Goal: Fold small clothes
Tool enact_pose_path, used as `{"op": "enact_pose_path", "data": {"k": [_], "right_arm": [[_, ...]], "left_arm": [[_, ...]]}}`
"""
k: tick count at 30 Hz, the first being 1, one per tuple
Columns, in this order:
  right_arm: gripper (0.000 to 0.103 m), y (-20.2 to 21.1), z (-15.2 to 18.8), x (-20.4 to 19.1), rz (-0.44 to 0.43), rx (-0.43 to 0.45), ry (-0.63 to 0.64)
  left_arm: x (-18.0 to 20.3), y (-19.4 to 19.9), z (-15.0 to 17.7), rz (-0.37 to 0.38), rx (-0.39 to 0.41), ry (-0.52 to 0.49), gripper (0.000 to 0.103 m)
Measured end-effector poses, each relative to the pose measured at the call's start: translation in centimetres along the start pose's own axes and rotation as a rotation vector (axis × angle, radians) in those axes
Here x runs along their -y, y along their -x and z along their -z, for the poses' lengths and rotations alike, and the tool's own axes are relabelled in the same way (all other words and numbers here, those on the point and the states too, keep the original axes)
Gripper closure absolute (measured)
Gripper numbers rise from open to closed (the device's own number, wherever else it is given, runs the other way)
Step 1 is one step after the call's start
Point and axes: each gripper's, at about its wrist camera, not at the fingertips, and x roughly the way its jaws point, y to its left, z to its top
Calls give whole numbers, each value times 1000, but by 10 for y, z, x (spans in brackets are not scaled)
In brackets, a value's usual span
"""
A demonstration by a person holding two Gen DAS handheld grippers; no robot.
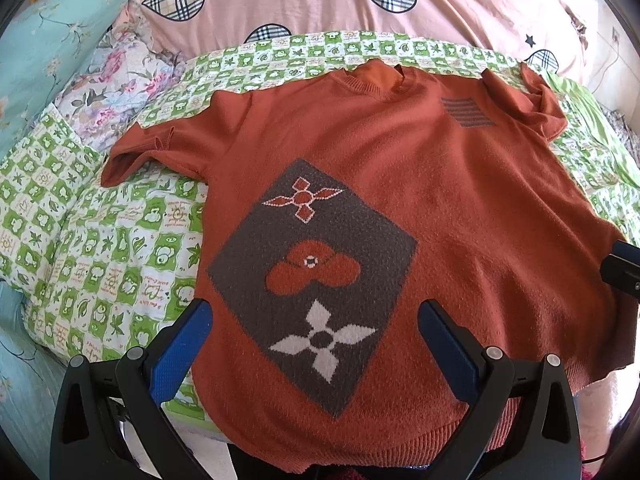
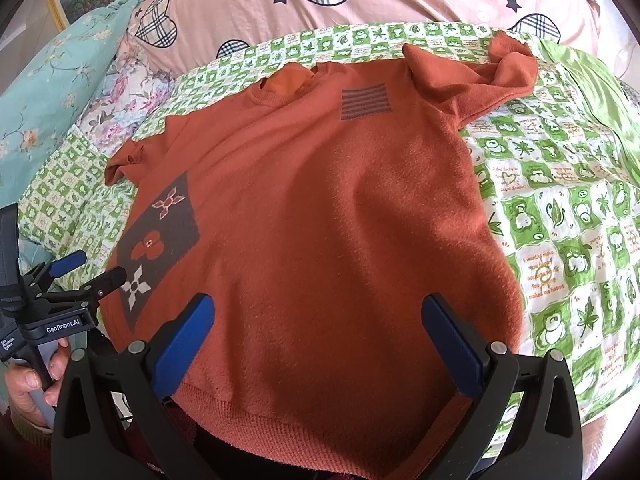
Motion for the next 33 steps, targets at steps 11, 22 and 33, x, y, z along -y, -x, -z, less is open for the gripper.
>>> {"op": "enact_pose_path", "data": {"k": [11, 22, 33], "right_arm": [[0, -6, -10, 19, -64, -15, -82], [0, -4, -74, 98, 8, 140, -138], [40, -43, -194, 266, 142, 204, -379]], "left_arm": [[10, -12, -13, 14, -8, -44, 0], [15, -29, -55, -66, 41, -69, 1], [16, -42, -98, -60, 47, -69, 1]]}}
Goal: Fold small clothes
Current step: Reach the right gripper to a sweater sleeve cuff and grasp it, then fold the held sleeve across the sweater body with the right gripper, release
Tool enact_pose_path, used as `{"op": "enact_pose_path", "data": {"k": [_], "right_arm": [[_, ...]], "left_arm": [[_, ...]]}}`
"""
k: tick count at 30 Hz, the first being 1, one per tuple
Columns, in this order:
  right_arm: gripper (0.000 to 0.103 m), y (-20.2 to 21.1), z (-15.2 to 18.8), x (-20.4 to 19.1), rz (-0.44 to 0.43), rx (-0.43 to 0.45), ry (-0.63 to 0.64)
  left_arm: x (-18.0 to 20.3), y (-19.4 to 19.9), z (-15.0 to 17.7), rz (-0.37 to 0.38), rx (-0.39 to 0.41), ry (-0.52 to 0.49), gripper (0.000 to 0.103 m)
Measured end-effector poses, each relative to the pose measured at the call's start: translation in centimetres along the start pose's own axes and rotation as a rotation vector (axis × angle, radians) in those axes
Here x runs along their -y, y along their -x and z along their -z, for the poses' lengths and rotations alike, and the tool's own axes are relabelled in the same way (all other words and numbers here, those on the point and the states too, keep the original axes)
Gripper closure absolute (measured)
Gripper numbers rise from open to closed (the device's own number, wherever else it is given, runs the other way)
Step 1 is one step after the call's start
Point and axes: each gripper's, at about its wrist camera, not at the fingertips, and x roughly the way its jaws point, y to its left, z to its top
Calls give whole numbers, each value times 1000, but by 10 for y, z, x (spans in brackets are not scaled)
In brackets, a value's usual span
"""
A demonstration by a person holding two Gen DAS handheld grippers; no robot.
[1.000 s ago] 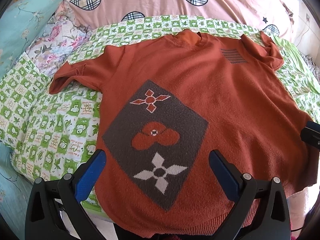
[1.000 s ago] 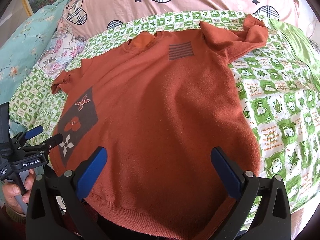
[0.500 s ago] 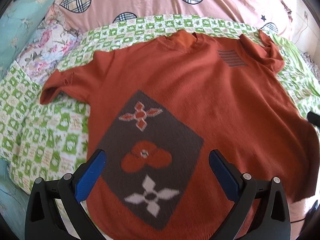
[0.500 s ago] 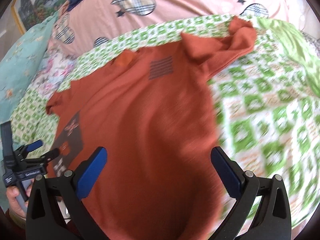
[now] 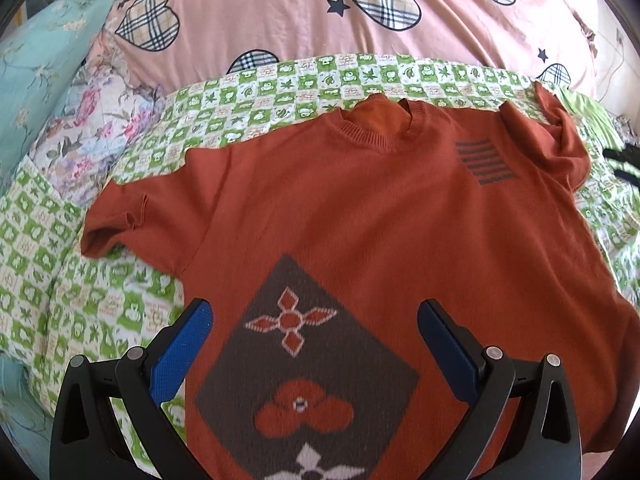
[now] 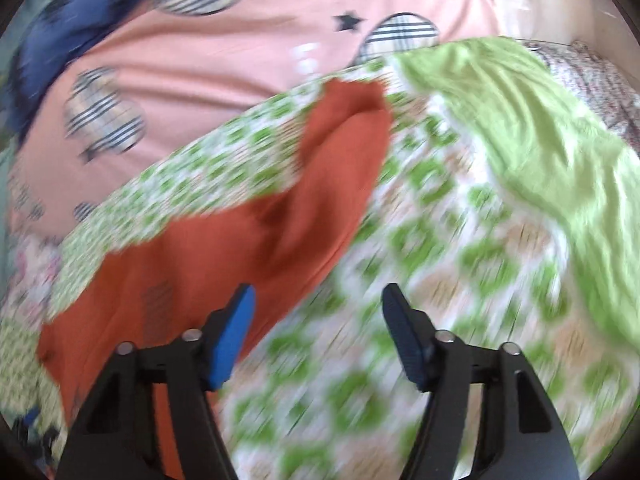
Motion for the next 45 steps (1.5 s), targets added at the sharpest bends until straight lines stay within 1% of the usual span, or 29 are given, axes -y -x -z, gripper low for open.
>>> {"op": "enact_pose_path", "data": {"k": [1, 3, 5, 8, 9, 12, 14, 15, 16, 17, 18, 19, 22, 25, 27, 29, 30, 32, 33, 35, 36, 38, 40, 44, 45], "right_arm": [[42, -7, -13, 6, 10, 7, -6], [45, -27, -47, 23, 3, 14, -62], [46, -48, -76, 30, 28, 21, -70], [48, -77, -113, 36, 12, 30, -85], [48, -87, -124, 36, 21, 31, -80], [48, -117, -152, 36, 96, 24, -40], [48, -136, -163, 42, 107, 0, -44], [50, -143, -165, 44, 110, -16, -48], [65, -150, -166, 44, 105, -39, -47], [76, -153, -165, 42, 94, -57, -38], [93, -152, -164, 37, 80, -64, -23], [94, -145, -162, 28, 59, -54, -3], [95, -116, -149, -7, -20, -21, 63], [95, -80, -124, -48, -130, -12, 92], [95, -62, -101, -77, -209, -23, 89], [95, -47, -72, -119, -311, -42, 98], [95, -43, -57, -136, -345, -55, 103], [95, -36, -22, -185, -433, -95, 120], [95, -35, -7, -200, -460, -113, 124], [95, -40, 29, -244, -532, -173, 132], [95, -46, 42, -255, -555, -197, 136], [95, -61, 74, -291, -593, -261, 148], [95, -73, 100, -318, -627, -311, 150], [95, -92, 143, -359, -687, -393, 164], [95, -96, 148, -365, -697, -405, 166]], "left_arm": [[2, -3, -3, -1, -4, -4, 1], [5, -10, -5, -3, -14, -12, 1], [9, -19, -6, -7, -31, -22, 1], [16, -36, -9, -6, -67, -44, 1], [17, -40, -9, -7, -72, -48, 1], [21, -54, -13, -14, -95, -52, 1], [20, -62, -15, -13, -111, -47, 1], [19, -66, -16, -15, -119, -46, 1], [19, -70, -16, -18, -126, -48, 1], [18, -73, -16, -18, -129, -47, 1], [19, -75, -16, -21, -135, -50, 1], [18, -77, -16, -20, -140, -51, 1], [15, -79, -15, -15, -145, -47, 1], [11, -75, -16, 5, -129, -23, 1], [9, -71, -15, 14, -114, -6, 1], [4, -67, -15, 22, -97, 16, 1], [1, -65, -15, 26, -91, 26, 1], [-7, -61, -14, 36, -78, 52, 1], [-12, -60, -13, 40, -72, 65, 1], [-24, -58, -12, 50, -63, 97, 1], [-29, -57, -11, 54, -62, 111, 1], [-42, -55, -9, 77, -55, 145, 1], [-52, -53, -7, 98, -45, 169, 1], [-73, -55, -2, 161, -55, 228, 1], [-76, -57, -1, 178, -60, 240, 1]]}}
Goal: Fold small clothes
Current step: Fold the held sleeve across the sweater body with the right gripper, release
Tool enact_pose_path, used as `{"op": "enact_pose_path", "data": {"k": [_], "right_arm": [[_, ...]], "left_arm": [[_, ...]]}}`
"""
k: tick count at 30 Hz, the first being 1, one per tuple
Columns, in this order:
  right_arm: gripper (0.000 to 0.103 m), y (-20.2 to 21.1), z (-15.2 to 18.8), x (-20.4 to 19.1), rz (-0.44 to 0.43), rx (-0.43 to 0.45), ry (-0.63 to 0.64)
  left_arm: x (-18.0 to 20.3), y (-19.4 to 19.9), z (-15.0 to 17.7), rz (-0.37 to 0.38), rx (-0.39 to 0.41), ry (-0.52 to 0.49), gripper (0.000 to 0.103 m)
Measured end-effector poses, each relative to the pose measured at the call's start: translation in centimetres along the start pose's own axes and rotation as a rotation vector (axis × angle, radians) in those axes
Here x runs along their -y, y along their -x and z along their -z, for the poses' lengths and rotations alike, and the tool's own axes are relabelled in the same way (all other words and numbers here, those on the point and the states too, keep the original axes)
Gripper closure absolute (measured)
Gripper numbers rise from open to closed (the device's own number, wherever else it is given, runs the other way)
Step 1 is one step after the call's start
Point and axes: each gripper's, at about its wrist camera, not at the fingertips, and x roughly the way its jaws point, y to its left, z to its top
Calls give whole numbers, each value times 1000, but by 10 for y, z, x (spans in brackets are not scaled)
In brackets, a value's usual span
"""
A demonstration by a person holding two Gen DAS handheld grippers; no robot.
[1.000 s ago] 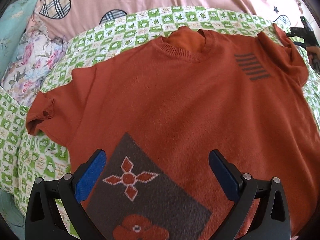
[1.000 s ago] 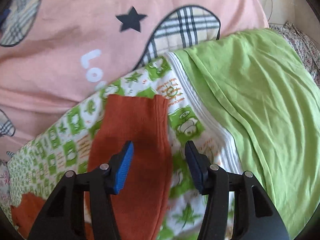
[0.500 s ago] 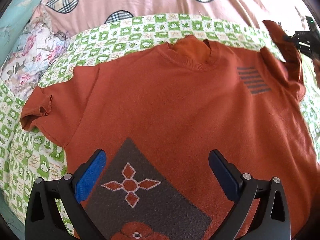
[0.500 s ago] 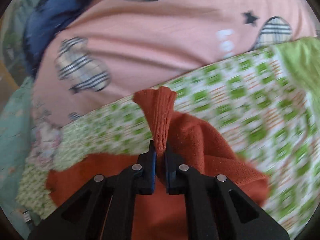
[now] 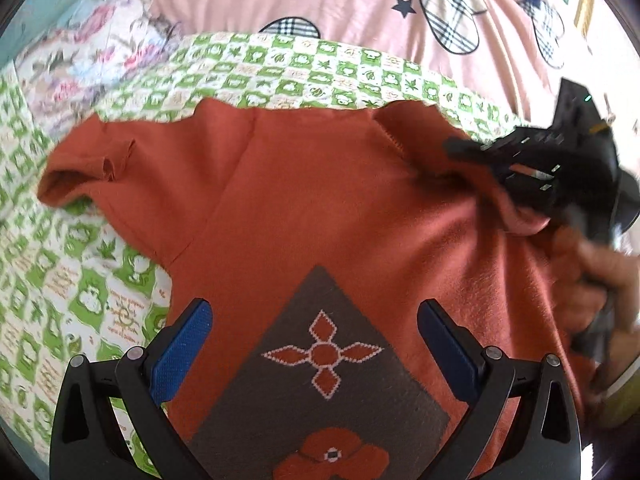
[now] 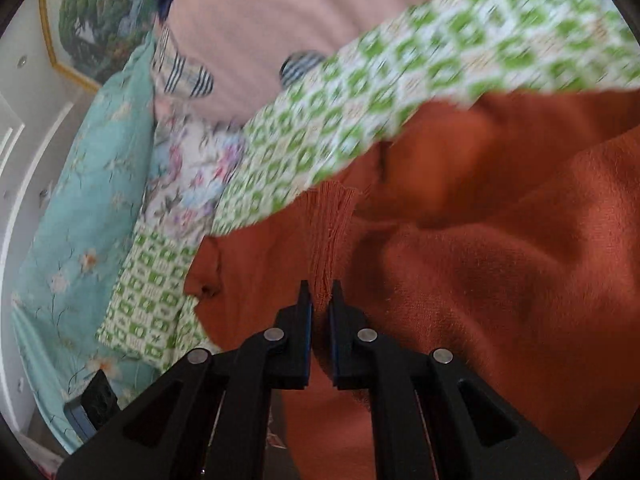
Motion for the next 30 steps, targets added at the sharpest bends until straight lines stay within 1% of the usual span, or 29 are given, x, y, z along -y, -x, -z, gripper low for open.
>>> {"op": "enact_pose_path", "data": {"k": [2, 3, 5, 7, 8, 10, 12, 15, 18, 21, 22, 23, 24, 25, 26, 27, 28, 29, 30], "right_arm": [[95, -19, 7, -8, -20, -39, 8], [91, -25, 9, -10, -26, -58, 10], [89, -32, 14, -12, -26, -94, 7], [81, -23, 17, -10, -32, -90, 2], [79, -17, 17, -10, -32, -79, 1], [73, 3, 22, -5, -25, -45, -5], [69, 28, 28, 1, -11, -4, -18], [66, 67, 41, 10, 32, 59, -36], [64, 101, 56, 20, 65, 107, -67], [62, 133, 70, 31, 96, 151, -100], [62, 141, 73, 34, 103, 164, -110], [62, 148, 76, 37, 110, 177, -122], [62, 155, 78, 40, 118, 191, -133], [62, 161, 79, 44, 127, 205, -141], [62, 167, 79, 47, 136, 216, -145], [62, 171, 79, 49, 143, 223, -150], [62, 178, 78, 52, 153, 238, -156], [62, 185, 78, 56, 168, 254, -161], [62, 191, 78, 58, 189, 267, -164]], "left_arm": [[-7, -1, -1, 39, -10, 25, 1], [-11, -3, -3, 62, -15, 40, 1], [-15, -7, -8, 97, -24, 64, 1], [-18, -15, -15, 131, -37, 82, 1], [-18, -20, -20, 148, -45, 90, 1], [-15, -30, -25, 172, -60, 96, 1], [-11, -44, -34, 202, -69, 99, 1], [-1, -72, -54, 236, -99, 98, 1], [3, -100, -70, 271, -125, 126, 1], [4, -116, -87, 288, -102, 151, 1], [5, -118, -90, 286, -91, 152, 7], [7, -118, -92, 279, -71, 144, 29], [7, -119, -93, 268, -64, 132, 46], [8, -121, -94, 256, -74, 120, 84], [9, -123, -94, 255, -91, 115, 97], [5, -116, -91, 261, -87, 118, 97], [4, -105, -89, 257, -52, 114, 97], [2, -89, -87, 246, 5, 99, 97], [0, -78, -85, 231, 42, 88, 96]]}}
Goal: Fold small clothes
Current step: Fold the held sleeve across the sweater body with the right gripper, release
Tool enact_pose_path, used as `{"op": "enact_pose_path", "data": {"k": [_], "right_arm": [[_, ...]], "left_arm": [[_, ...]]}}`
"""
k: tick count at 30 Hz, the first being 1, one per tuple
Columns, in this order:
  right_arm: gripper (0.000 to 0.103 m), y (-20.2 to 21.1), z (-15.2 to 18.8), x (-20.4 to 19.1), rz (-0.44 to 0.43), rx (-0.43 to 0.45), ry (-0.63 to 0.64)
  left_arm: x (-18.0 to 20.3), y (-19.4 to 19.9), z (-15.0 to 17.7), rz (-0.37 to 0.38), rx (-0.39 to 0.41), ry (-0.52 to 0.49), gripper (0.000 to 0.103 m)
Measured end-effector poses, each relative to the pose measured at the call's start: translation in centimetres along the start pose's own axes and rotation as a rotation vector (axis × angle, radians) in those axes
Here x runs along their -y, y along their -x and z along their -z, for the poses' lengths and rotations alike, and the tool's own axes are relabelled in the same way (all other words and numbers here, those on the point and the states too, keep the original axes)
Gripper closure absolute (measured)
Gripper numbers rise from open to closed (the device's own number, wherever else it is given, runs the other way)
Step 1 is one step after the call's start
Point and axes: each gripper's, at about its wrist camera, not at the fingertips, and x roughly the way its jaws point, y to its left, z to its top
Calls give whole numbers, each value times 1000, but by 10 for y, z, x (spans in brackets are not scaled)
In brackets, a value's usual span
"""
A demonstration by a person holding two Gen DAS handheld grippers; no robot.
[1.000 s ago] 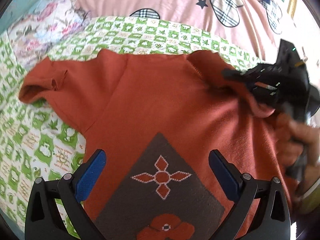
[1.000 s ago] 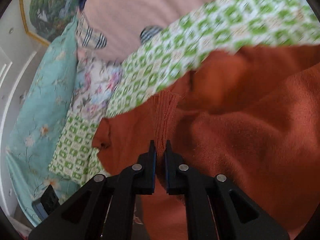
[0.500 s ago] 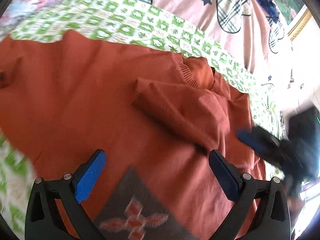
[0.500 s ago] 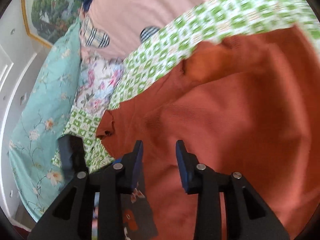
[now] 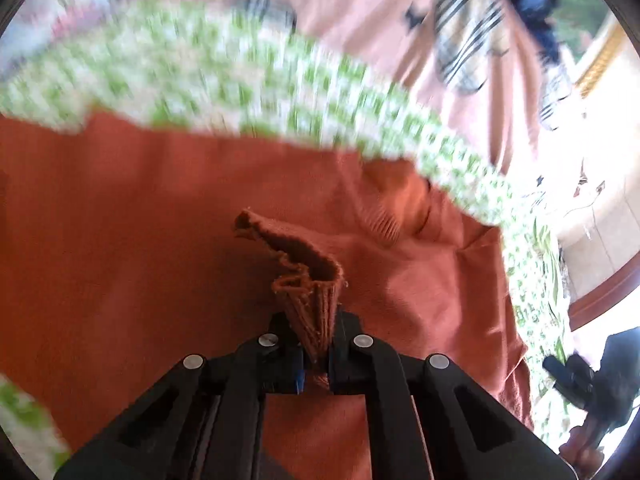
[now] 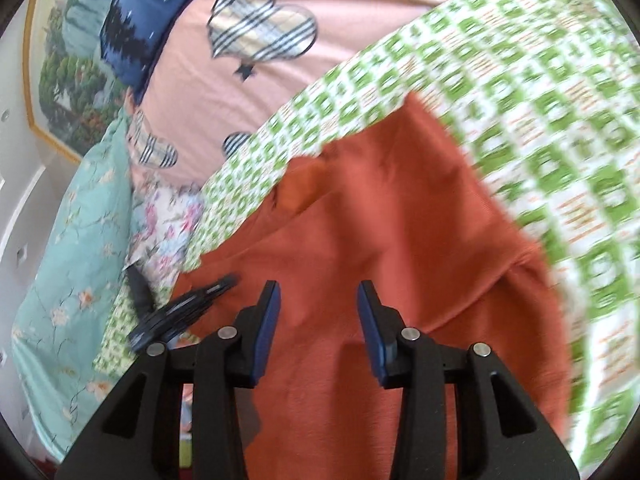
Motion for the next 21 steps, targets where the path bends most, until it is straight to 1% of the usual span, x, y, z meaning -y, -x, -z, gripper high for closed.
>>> {"op": "enact_pose_path", "data": {"k": [1, 2, 3, 4, 6, 7, 8, 10, 12, 14, 17, 18, 19, 20, 21], "right_arm": [[62, 5, -4, 5, 32, 15, 4], [61, 8, -9, 11, 63, 23, 8], [61, 9, -12, 16, 85, 26, 7], [61, 9, -19, 22, 116, 29, 6], [60, 2, -30, 33, 172, 20, 4], [57, -4, -38, 37, 196, 11, 7], [55, -9, -45, 41, 217, 2, 15], [44, -26, -63, 46, 279, -13, 48], [41, -44, -80, 50, 335, -30, 93], [40, -70, -96, 58, 377, -76, 119], [40, -100, -107, 66, 388, -133, 145], [41, -104, -106, 64, 391, -136, 168], [57, -106, -106, 61, 397, -132, 195], [83, -102, -108, 59, 376, -126, 205], [91, -94, -109, 59, 349, -102, 182]], "left_arm": [[-3, 13, 3, -24, 39, -14, 95], [-10, 19, 5, -46, 54, -15, 91], [-19, 19, 7, -52, 45, -9, 90], [-30, 14, 8, -51, 14, 4, 86], [-47, 0, 12, -27, -72, 43, 86], [-48, -5, 13, -10, -89, 49, 86], [-47, -8, 13, 12, -98, 41, 78], [-43, -11, 14, 38, -106, 23, 66], [-37, -13, 14, 27, -95, 1, 69], [-35, -12, 18, 13, -86, -24, 69], [-36, -9, 23, 16, -92, -25, 69], [-39, -6, 24, 17, -91, -23, 69], [-39, -6, 24, 16, -92, -22, 69], [-39, -6, 24, 11, -92, -24, 69], [-37, -6, 23, 1, -91, -32, 69]]}}
